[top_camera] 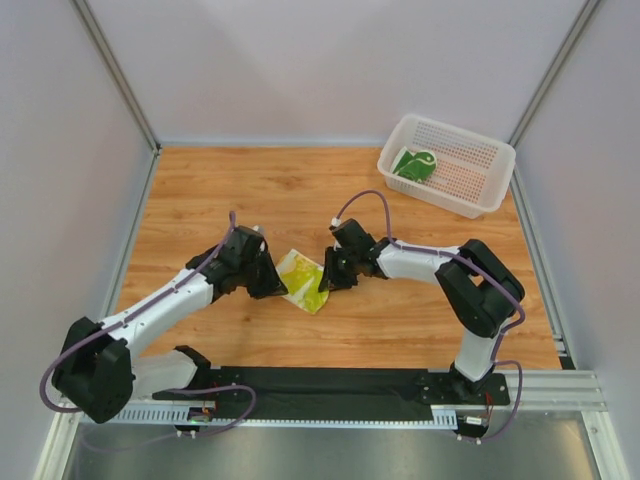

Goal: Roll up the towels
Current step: Roll the towel

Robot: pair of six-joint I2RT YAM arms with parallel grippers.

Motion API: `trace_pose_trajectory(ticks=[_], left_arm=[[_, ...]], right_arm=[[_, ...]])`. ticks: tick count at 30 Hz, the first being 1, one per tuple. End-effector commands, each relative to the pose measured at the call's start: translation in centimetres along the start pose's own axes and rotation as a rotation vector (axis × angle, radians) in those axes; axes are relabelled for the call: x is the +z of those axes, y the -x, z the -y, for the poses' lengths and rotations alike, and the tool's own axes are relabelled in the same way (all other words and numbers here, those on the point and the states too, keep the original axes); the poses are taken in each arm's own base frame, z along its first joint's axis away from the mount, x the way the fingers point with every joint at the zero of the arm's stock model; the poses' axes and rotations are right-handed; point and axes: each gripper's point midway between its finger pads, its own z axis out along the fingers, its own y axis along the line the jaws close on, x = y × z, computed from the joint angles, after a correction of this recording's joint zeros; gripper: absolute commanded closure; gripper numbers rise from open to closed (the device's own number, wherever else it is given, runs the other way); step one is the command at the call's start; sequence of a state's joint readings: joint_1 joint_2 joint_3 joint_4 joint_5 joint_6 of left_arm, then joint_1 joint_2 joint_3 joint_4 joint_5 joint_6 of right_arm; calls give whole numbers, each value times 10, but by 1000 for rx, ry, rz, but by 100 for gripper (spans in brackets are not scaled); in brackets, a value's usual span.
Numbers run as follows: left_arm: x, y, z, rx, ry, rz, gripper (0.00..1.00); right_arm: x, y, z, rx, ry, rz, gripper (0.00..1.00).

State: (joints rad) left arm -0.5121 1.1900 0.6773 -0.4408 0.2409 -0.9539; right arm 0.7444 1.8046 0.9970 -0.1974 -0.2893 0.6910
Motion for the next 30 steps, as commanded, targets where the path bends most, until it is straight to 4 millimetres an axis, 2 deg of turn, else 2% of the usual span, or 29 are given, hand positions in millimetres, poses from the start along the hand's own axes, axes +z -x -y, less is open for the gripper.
trace_pose_trajectory(ticks=[1,4,9,10,14,17,23,29,30], left_arm=[[-21,1,-27,185,208,64,86],[-25,1,1,339,148,119,86],[-23,-19,57,601,-25,175,80],[-21,-23,63,634,-36,179,76],[-9,-42,88,748,-93,166,76],[5,-55,100,811,-117,136,76],[31,-57,93,843,-50,121,76],[54,-59,66,852,45,99,75],[56,-59,66,850,40,101,75]], right_arm=[[-10,-2,15,-27,-133,-8,79],[-11,-3,11,-37,-146,-19,80],[-13,-7,8,-39,-156,-33,80],[-14,-7,8,-37,-156,-35,80],[-17,-9,7,-36,-155,-42,80],[-19,-10,5,-38,-149,-51,80],[-19,-13,4,-42,-138,-59,81],[-19,-17,7,-43,-137,-69,82],[-19,-16,6,-45,-134,-67,82]])
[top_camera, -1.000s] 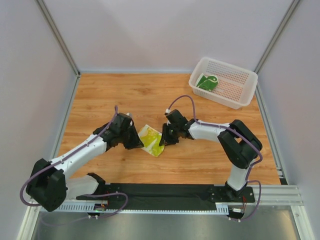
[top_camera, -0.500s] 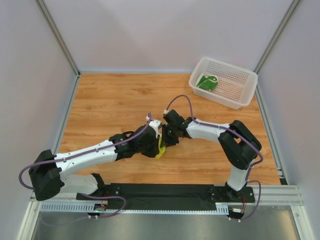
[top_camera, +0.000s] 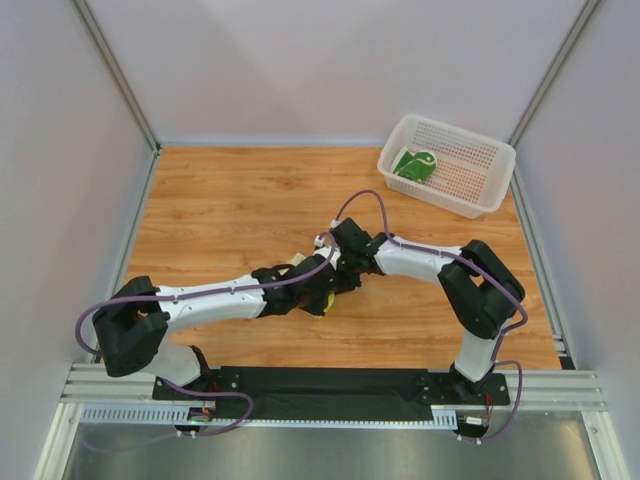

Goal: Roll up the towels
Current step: Roll the towel

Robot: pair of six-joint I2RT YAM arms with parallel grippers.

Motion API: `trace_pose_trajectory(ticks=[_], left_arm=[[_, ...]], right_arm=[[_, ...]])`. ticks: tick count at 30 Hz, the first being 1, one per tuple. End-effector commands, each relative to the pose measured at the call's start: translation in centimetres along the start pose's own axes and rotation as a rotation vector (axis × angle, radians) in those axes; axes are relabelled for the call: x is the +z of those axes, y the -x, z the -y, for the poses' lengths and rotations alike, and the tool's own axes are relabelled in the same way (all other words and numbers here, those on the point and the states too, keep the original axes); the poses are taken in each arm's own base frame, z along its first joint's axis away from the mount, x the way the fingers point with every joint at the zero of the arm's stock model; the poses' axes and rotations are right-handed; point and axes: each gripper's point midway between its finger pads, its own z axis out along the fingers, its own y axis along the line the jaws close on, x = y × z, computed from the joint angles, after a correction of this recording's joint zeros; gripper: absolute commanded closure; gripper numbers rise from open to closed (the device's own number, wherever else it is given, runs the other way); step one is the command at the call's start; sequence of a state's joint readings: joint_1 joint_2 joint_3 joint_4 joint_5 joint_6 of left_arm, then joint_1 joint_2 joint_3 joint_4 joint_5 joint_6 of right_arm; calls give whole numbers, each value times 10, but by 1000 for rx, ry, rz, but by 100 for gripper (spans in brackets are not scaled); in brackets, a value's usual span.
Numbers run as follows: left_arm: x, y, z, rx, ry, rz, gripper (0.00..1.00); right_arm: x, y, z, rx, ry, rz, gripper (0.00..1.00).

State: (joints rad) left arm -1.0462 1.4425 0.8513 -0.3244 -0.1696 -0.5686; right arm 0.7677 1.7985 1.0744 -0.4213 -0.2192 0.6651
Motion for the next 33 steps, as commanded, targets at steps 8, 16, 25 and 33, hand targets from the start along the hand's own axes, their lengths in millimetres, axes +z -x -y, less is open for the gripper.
trace_pose_trajectory(ticks=[8,16,25,33], left_arm=[[30,-25,-18,38,79,-31,76],[39,-45,-39,47,152,-52,74],[14,-36,-64,86,264,16,66],[22,-54,-78,98,329,-42,62]], right_arm=[[-8,-2,-3,-41,-8,3,82],[-9,-3,-2,-51,-15,-7,82],[-8,-3,0,-59,-28,-16,82],[-10,1,-2,-64,-27,-14,80]])
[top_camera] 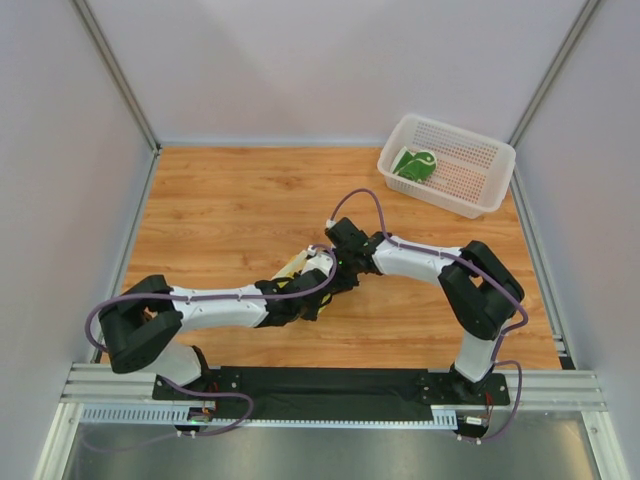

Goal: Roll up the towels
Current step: Roll the towel

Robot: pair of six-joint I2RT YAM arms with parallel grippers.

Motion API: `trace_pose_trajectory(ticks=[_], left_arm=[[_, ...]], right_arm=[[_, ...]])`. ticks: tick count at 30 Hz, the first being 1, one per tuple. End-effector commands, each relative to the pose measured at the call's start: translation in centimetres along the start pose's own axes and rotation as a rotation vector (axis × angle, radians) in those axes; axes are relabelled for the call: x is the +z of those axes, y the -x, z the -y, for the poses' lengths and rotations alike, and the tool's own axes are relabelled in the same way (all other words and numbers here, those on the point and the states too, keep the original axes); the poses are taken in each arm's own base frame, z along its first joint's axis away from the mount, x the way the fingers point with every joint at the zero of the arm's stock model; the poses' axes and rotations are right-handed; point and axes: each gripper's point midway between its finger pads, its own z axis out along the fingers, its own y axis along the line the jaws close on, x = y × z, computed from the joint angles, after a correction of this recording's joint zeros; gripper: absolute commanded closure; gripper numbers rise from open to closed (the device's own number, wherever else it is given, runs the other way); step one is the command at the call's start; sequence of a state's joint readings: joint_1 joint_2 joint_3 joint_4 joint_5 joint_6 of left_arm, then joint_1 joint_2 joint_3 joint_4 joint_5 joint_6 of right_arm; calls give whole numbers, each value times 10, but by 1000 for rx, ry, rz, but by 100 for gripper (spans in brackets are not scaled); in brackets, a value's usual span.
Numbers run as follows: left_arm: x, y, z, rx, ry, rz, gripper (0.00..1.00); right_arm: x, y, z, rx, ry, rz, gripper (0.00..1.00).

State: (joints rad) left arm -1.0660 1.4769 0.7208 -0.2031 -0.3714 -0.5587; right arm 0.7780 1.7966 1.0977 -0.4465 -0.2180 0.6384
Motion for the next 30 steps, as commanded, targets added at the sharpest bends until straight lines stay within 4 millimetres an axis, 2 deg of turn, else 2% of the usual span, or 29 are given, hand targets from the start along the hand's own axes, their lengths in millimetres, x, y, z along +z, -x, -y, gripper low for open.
trace_pose_trajectory(ticks=[1,5,9,12,15,21,26,30], left_arm=[[6,-36,-34,73,141,-107,59],[18,-55,-27,57,108,-158,57],[23,-71,-27,48,96,-195,57],[24,-83,-26,46,87,-227,57],[23,-88,-27,30,76,-235,57],[20,-90,-24,11,57,-241,57],[19,-92,-22,12,57,-263,57],[19,-94,-20,15,57,-290,56]], right_arm=[[-8,2,3,-29,-29,-10,80],[-12,9,7,-20,-36,2,71],[-14,16,15,-10,-53,9,58],[-15,24,27,12,-69,20,54],[-10,28,41,26,-98,20,54],[3,37,89,111,-164,18,54],[3,37,109,135,-205,23,58],[0,39,115,133,-228,36,60]])
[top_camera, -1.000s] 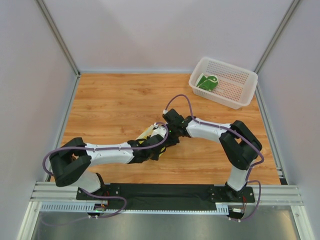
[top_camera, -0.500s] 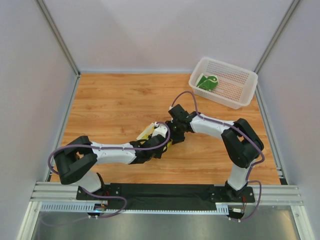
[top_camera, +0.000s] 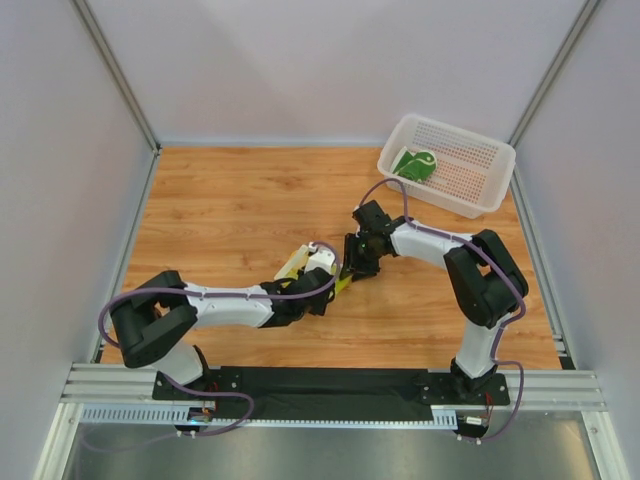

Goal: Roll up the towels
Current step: Roll the towel

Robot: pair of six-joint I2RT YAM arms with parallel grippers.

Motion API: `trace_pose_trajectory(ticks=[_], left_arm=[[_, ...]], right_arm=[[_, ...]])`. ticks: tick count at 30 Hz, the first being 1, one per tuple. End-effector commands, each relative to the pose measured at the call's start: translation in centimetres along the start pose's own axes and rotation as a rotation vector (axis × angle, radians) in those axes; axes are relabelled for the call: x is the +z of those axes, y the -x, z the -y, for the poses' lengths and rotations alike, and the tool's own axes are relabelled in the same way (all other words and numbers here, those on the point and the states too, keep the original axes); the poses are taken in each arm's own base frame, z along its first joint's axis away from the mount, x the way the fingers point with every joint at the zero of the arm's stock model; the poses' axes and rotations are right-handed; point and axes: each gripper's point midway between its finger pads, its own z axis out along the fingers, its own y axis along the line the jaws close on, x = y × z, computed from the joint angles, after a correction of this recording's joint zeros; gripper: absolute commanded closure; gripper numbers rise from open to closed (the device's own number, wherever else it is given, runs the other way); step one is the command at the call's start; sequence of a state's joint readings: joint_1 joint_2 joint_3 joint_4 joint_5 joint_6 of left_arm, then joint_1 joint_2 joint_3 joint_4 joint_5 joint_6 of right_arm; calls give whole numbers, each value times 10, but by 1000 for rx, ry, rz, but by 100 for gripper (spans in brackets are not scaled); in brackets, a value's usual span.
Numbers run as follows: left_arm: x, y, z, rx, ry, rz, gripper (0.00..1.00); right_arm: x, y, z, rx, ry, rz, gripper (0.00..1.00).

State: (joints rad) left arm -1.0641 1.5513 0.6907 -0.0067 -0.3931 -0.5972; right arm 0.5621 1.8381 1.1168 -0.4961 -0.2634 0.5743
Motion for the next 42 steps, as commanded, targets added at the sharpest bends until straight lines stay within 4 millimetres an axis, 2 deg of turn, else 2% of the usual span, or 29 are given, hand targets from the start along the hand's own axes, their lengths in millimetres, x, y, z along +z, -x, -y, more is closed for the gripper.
trace_pose_trajectory(ticks=[1,3,8,13,16,19,20,22,23,25,29,34,40,42], left_arm=[[-13,-108,-42,94,105,-404,56],[-14,-106,-40,99,120,-419,54],[-20,-121,-40,183,181,-490,40],[-24,-129,-42,215,241,-533,40],[-25,-131,-50,223,292,-546,46],[-26,-132,-53,233,312,-549,55],[-26,-132,-55,236,321,-552,67],[-25,-133,-55,248,328,-562,76],[-24,-131,-54,248,327,-561,86],[-25,-132,-53,260,326,-575,95],[-28,-126,-46,252,297,-575,100],[-39,-109,-17,194,138,-545,100],[-55,-88,19,92,-58,-516,100],[-59,-80,31,30,-133,-499,100]], right_arm=[[12,6,48,-12,-175,39,61],[13,8,46,-14,-169,37,61],[20,13,44,-16,-166,30,63],[23,25,41,-28,-167,34,64],[23,31,44,-24,-167,32,64],[23,35,48,-20,-167,33,64],[22,36,49,-17,-165,33,64],[21,39,51,-13,-161,33,64],[21,40,52,-11,-160,35,64],[20,41,54,-5,-158,32,64],[19,43,56,2,-149,31,65],[14,41,59,3,-167,34,65],[-13,49,61,19,-169,86,64],[-30,57,59,32,-142,133,64]])
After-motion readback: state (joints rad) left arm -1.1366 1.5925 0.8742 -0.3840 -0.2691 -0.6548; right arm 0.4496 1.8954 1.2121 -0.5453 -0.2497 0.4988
